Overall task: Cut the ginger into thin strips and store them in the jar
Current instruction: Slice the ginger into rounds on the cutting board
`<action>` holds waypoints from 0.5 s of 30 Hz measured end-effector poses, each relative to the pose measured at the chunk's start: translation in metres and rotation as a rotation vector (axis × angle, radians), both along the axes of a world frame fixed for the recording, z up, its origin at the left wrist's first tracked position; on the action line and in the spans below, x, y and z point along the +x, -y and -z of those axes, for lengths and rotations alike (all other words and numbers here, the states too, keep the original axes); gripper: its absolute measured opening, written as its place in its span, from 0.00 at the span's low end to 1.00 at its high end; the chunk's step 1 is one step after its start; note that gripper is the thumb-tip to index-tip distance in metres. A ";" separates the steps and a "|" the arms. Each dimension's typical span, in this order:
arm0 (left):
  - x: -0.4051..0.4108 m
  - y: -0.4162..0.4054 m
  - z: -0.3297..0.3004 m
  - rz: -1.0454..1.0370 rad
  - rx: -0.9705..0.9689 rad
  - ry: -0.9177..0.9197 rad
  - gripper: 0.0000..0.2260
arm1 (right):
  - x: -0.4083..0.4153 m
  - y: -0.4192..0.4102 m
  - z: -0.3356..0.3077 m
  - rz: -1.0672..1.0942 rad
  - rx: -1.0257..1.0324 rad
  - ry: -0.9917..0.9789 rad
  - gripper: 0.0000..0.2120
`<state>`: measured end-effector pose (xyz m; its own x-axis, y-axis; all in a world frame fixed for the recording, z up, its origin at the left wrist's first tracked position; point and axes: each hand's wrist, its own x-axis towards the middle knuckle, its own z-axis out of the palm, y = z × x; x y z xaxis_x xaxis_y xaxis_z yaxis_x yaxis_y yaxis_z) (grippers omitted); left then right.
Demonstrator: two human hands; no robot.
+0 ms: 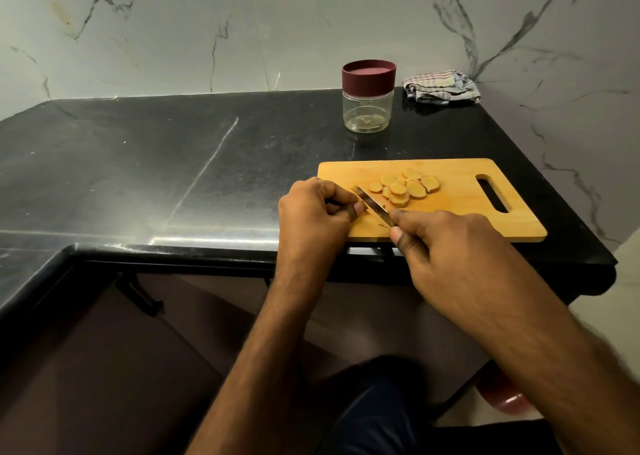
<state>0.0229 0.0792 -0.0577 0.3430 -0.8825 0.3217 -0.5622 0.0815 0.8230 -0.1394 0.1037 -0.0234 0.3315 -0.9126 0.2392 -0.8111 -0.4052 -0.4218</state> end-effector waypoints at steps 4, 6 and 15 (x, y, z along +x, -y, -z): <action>-0.001 -0.002 -0.001 0.002 0.014 -0.035 0.12 | -0.001 -0.002 0.001 0.002 0.001 -0.013 0.18; -0.001 -0.002 -0.002 -0.001 0.014 -0.056 0.12 | -0.003 -0.002 0.000 -0.003 0.002 -0.029 0.18; -0.003 -0.002 -0.003 0.002 0.018 -0.065 0.05 | -0.005 0.001 -0.004 -0.012 -0.006 -0.060 0.18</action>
<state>0.0204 0.0810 -0.0544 0.3607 -0.8888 0.2827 -0.5071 0.0676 0.8593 -0.1442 0.1029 -0.0196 0.3567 -0.9071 0.2234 -0.8300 -0.4175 -0.3699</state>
